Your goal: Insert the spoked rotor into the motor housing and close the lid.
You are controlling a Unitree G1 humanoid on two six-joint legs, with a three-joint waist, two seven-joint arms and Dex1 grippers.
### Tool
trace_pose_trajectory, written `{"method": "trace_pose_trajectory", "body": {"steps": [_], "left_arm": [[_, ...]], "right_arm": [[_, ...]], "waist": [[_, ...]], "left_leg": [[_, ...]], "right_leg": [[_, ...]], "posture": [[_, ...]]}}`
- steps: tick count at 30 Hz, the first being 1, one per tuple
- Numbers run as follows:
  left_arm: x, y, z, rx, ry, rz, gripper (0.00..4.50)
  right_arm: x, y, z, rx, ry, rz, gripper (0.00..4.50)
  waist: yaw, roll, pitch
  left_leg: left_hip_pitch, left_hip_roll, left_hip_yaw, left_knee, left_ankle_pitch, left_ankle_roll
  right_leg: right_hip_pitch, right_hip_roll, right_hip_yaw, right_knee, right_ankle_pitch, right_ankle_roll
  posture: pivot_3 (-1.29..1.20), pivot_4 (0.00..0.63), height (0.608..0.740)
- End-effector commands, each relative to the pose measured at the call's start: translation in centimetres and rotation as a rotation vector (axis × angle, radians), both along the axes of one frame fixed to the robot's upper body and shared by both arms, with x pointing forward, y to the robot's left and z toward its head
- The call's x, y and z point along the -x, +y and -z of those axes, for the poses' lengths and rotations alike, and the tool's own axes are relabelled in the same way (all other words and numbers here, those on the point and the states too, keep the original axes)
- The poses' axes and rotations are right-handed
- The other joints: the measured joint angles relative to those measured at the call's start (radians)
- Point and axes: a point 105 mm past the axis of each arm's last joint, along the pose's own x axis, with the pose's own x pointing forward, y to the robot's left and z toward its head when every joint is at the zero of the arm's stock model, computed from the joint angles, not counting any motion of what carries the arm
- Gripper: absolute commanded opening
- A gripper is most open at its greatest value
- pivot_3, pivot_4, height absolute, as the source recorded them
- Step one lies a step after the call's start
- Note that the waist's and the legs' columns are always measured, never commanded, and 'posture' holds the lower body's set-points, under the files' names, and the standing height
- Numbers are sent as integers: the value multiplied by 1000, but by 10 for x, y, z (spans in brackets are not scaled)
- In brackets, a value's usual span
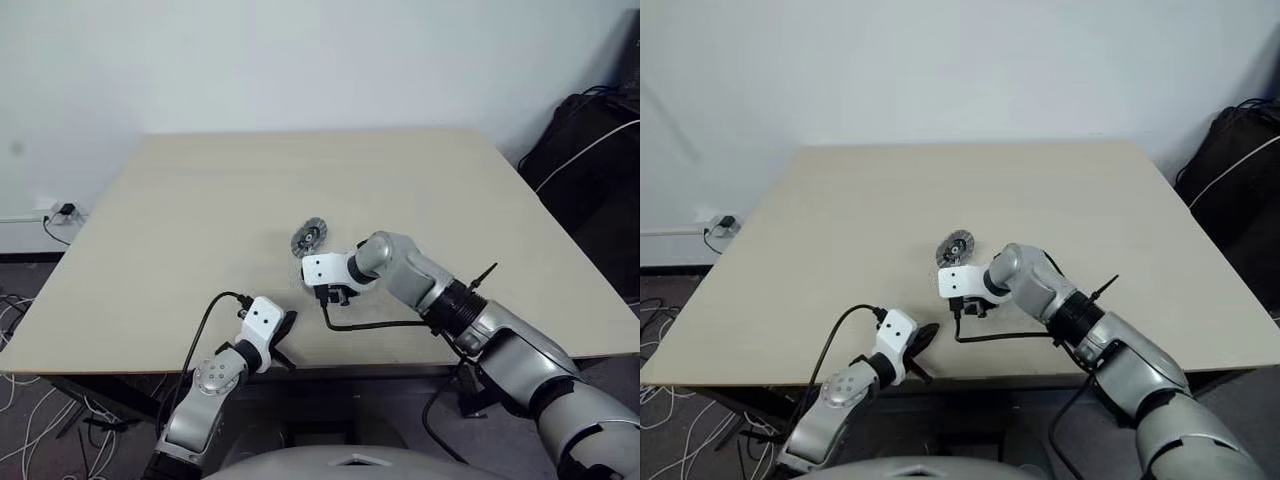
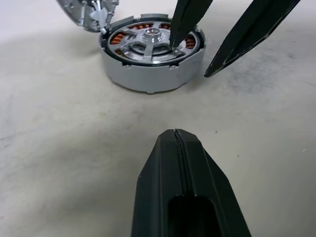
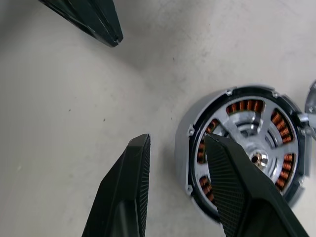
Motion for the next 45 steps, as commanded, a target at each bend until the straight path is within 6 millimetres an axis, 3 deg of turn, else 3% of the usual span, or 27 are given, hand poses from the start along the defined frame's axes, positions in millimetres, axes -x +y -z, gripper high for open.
{"method": "trace_pose_trajectory", "body": {"steps": [1,17,20,24,32,38,45], "left_arm": [[-7,1,-18,19,-78,-14,0],[-8,1,-19,29,-87,-24,0],[-9,1,-20,29,-89,-24,0],[-10,1,-20,30,-92,-23,0],[-11,-2,-20,33,-92,-20,0],[-10,-3,-20,38,-91,-20,0],[-8,-4,-17,44,-78,-20,0]], "right_arm": [[-11,5,-13,-18,-47,-9,1860],[-21,-9,-4,28,-34,45,1860],[-20,-12,-2,39,-32,46,1271],[-19,-12,-1,39,-31,48,20],[-20,-13,1,22,-26,85,20],[-22,-11,-13,-136,-31,236,20],[-1,-26,-22,-226,30,431,20]], "waist": [[1,0,0],[9,0,0],[9,0,0],[9,0,0],[9,0,0],[12,0,0],[18,0,0]], "left_leg": [[0,0,0,0,0,0],[0,0,0,0,0,-1],[0,0,0,0,0,-1],[0,0,0,0,0,-1],[0,0,0,0,1,-2],[0,0,0,0,1,-2],[-4,0,0,0,3,-6]], "right_leg": [[0,0,0,0,0,0],[-1,0,0,1,1,-1],[-1,0,0,1,1,-1],[-1,0,-1,1,1,-1],[-1,1,-1,1,1,-2],[-1,0,-1,2,1,-2],[-5,-1,0,2,2,-2]], "posture": [[0,0,740],[0,0,740],[0,0,740],[0,0,740],[0,0,740],[0,0,740],[0,0,740]]}}
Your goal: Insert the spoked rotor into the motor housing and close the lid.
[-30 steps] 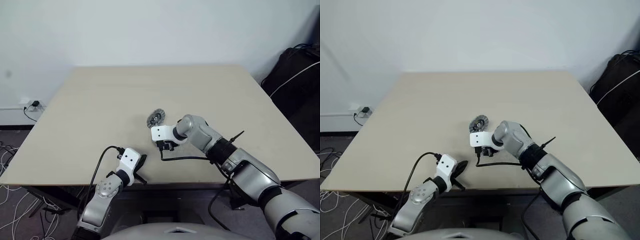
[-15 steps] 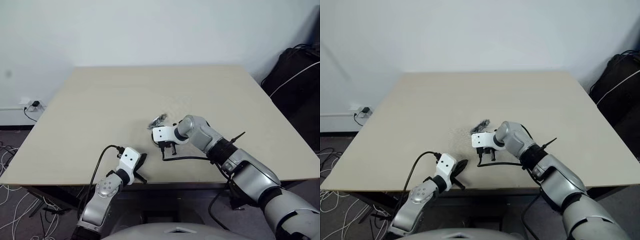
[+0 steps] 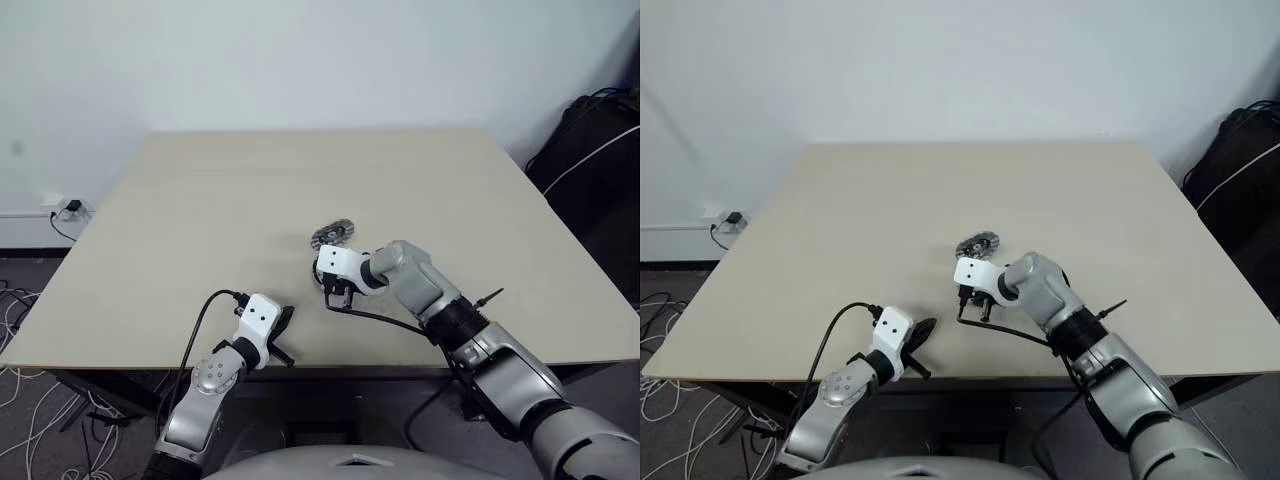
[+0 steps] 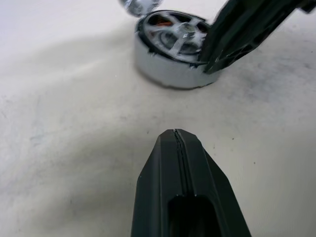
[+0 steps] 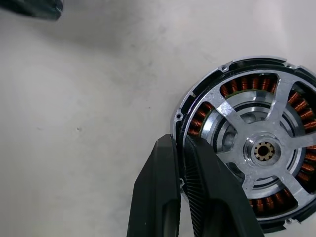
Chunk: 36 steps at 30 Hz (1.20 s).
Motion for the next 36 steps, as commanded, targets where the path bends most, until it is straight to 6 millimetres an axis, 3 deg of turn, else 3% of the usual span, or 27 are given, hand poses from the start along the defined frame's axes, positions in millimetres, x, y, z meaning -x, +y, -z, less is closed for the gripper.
{"method": "trace_pose_trajectory", "body": {"steps": [1,8,17,23,32,36], "left_arm": [[-3,-6,-11,27,-46,13,0],[-2,-9,-10,33,-37,28,0],[-2,-11,-8,34,-29,53,0],[-1,-12,-8,30,-26,62,0],[0,-9,-7,29,-23,51,0],[-1,-8,-6,27,-24,46,0]], "right_arm": [[3,2,-31,-84,-50,73,20],[25,-4,-40,-200,86,369,20],[48,10,-39,-300,240,592,20],[45,18,-31,-363,287,717,20],[34,22,-4,-288,311,856,20],[30,36,-7,-321,295,833,1195]], "waist": [[1,0,0],[2,0,0],[1,0,0],[-4,0,0],[-9,-1,-1],[-9,-2,-2]], "left_leg": [[-1,0,0,0,0,0],[-12,0,0,5,0,0],[-12,-1,0,9,-3,4],[-11,-2,1,11,-2,3],[-7,-2,0,11,2,-1],[-6,-2,0,11,4,-4]], "right_leg": [[-1,0,0,0,0,0],[-10,-2,-1,3,1,-1],[-10,-2,-2,5,2,0],[-12,-3,-1,11,2,0],[-9,-2,-3,13,2,0],[-8,-2,-4,13,3,5]], "posture": [[0,0,740],[0,0,740],[0,0,740],[0,0,740],[0,0,740],[0,0,740]]}}
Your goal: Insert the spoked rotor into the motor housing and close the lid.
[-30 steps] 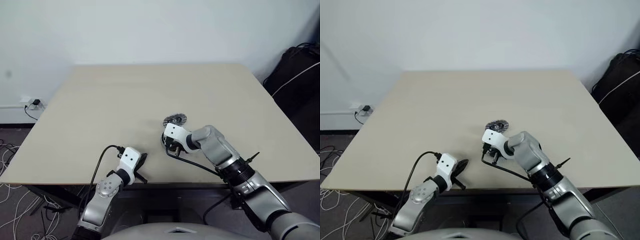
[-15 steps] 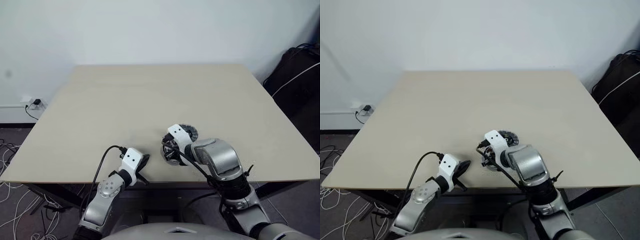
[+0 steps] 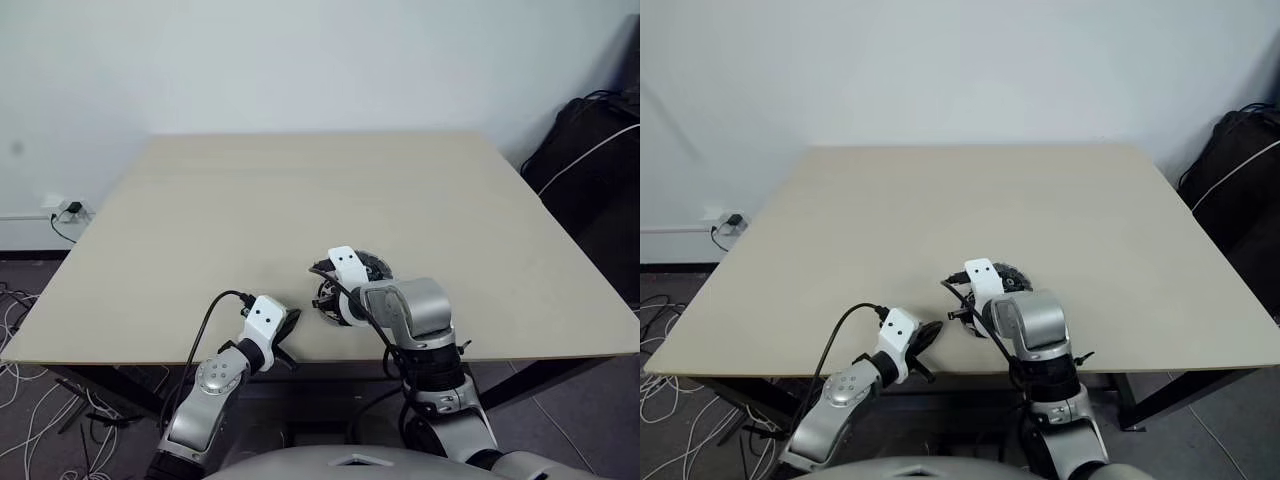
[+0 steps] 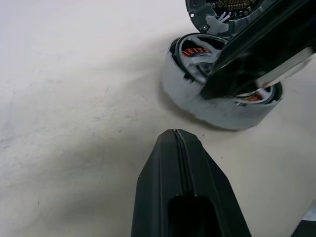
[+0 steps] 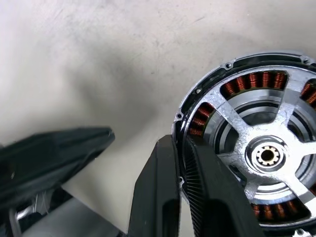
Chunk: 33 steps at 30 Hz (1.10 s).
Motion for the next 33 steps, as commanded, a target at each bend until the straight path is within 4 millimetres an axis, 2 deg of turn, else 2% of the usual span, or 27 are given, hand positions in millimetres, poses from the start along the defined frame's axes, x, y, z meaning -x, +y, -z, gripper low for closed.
{"method": "trace_pose_trajectory", "body": {"steps": [1,2,9,11,14,17,23,26,33], "left_arm": [[-4,0,-8,16,-34,-5,0],[-4,0,-7,16,-34,-6,0],[-4,2,-6,13,-31,-6,0],[-4,2,-6,12,-33,-5,0],[-5,2,-6,11,-34,-4,0],[-6,2,-6,11,-36,-2,0],[-7,2,-6,13,-37,0,0],[-7,2,-6,14,-38,0,0],[-7,2,-8,15,-43,-6,0]], "right_arm": [[-8,7,-8,-7,-70,-15,1564],[-9,9,-12,-11,-92,-28,1852],[-20,9,-35,5,-250,-86,1852],[-24,10,-52,24,-406,-196,1852],[-24,5,-64,114,-588,-399,1852],[-18,-11,-61,242,-652,-659,1852],[-3,-47,-43,459,-579,-1031,1852],[3,-53,-39,485,-546,-1146,1852],[7,-52,-30,481,-499,-1259,1852]], "waist": [[0,0,0],[0,0,0],[-7,1,0],[-10,0,1],[-12,1,2],[-13,-1,4],[-12,-6,8],[-8,-9,10],[12,-13,13]], "left_leg": [[0,0,0,0,1,0],[0,0,0,0,1,0],[0,0,0,-1,4,3],[-1,0,0,-2,4,4],[-1,0,0,-2,4,4],[-1,0,-1,-1,4,5],[-2,0,-1,-1,4,5],[-3,0,-1,-1,4,6],[-3,0,-1,-1,4,6]], "right_leg": [[0,0,0,0,0,1],[0,0,0,0,0,1],[-1,0,0,0,1,0],[-1,0,0,0,1,1],[-1,-1,-1,-1,0,1],[0,-2,-3,-2,0,2],[0,-3,-3,-3,0,2],[0,-3,-4,-3,0,2],[0,-3,-3,-4,0,2]], "posture": [[0,0,740],[0,0,740],[0,0,740],[0,0,740],[0,0,740],[0,0,740],[0,0,740],[0,0,740],[0,0,740]]}}
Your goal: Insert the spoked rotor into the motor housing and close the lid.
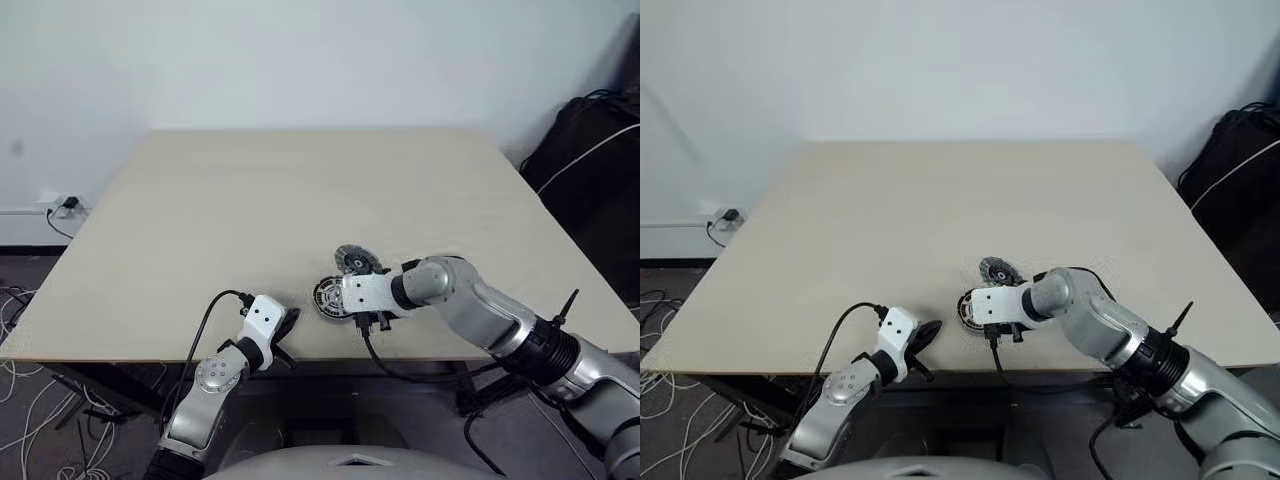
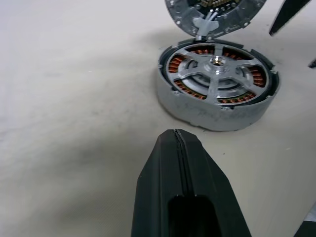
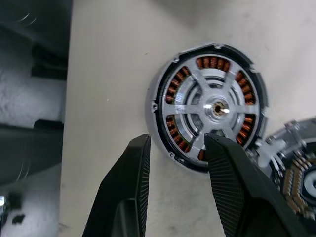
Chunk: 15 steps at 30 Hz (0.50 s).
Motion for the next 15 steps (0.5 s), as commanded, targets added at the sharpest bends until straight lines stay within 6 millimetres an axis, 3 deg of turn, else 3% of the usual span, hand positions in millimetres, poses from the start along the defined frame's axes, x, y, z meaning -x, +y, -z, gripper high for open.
{"method": "trace_pose_trajectory", "body": {"steps": [1,15], "left_arm": [[-5,0,-10,14,-44,-7,0],[-3,4,-13,19,-53,-46,0]], "right_arm": [[-3,6,-4,8,-22,-50,1852],[-9,0,16,65,46,-50,1852]], "waist": [[7,0,0],[21,0,0]], "left_leg": [[0,0,0,0,0,0],[-1,0,0,0,0,0]], "right_leg": [[0,0,0,0,0,0],[-1,0,0,0,0,0]], "posture": [[0,0,740],[0,0,740]]}}
